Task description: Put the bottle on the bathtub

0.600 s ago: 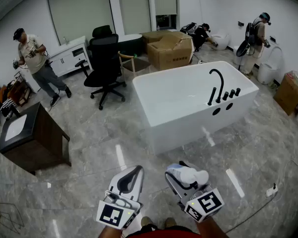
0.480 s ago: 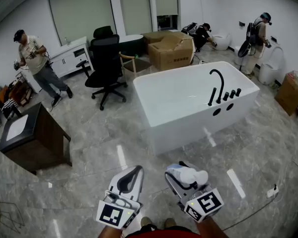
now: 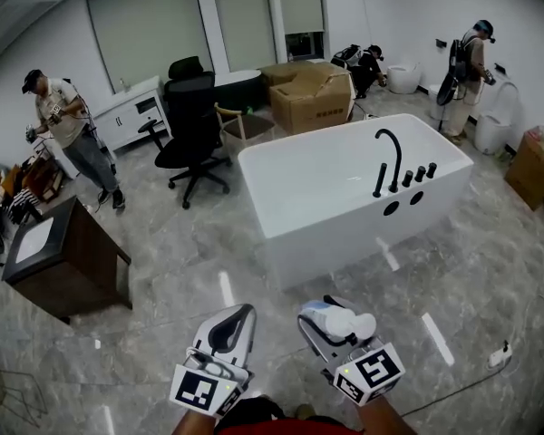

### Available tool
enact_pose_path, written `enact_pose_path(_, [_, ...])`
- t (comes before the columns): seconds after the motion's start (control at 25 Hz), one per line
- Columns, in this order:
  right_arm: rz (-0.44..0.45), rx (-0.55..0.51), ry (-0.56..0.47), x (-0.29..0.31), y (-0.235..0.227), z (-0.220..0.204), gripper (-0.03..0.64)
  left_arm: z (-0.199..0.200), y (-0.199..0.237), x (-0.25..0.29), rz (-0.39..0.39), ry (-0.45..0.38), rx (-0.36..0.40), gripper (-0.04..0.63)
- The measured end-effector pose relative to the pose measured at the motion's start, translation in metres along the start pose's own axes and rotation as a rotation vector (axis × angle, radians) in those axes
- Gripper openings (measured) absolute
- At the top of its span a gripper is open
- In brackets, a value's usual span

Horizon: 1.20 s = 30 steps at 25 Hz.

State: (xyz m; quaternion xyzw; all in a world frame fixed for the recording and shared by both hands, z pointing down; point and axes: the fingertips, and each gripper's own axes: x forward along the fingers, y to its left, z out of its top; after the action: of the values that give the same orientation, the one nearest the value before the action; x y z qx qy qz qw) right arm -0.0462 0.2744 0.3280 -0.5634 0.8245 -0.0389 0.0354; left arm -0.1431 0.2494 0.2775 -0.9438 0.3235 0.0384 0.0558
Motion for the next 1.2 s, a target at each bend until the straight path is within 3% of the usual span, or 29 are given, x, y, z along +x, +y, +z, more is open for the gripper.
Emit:
enact_pose_path(0.36, [-0.024,-0.022,0.044,0.025,-0.060,-0.011,0.245,-0.024,0.006,0.057,-0.022,0.009,-0.025,0.012])
enact_pose_path(0.72, [-0.012,-0.076,0.154,0.130,-0.143,-0.028,0.245,-0.071,0.093,0.160,0.038,-0.002,-0.082,0.012])
enact_pose_path(1.0, [-0.006,-0.096,0.207,0.226,-0.211,-0.037,0.245,-0.090,0.163,0.246,0.030,0.008,-0.061,0.012])
enact_pose_path(1.2, [0.024,-0.148,0.278,0.275,-0.250,-0.064,0.245,-0.116,0.196,0.289,0.064,0.040,-0.066,0.012])
